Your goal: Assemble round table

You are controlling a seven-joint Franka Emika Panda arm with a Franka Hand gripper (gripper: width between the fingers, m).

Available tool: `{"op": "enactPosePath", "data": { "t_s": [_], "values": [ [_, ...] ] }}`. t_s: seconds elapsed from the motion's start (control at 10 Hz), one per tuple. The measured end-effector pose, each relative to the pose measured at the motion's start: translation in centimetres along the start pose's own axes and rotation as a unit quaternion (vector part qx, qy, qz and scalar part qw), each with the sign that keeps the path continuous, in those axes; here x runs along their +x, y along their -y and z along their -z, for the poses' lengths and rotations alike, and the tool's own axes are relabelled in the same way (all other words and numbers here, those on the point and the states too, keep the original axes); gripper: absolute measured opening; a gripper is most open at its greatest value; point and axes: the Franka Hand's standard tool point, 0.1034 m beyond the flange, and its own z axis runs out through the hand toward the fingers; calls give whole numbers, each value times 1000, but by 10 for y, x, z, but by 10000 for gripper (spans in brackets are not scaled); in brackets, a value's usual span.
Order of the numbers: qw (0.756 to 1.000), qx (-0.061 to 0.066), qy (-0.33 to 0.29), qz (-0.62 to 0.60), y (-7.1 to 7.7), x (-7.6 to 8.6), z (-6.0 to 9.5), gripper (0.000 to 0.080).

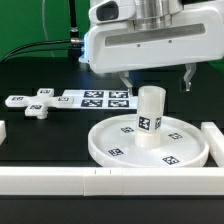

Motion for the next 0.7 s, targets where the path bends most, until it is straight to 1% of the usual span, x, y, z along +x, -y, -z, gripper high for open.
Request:
{"op": "enactPosePath", "data": {
  "t_s": [0.2,0.5,0.6,0.7],
  "values": [
    [997,-5,0,83,1,1,0,649],
    [986,-5,0,168,-1,1,0,649],
    [976,-7,1,219,-2,1,0,649],
    [962,-14,2,272,-1,2,0,649]
  ]
}}
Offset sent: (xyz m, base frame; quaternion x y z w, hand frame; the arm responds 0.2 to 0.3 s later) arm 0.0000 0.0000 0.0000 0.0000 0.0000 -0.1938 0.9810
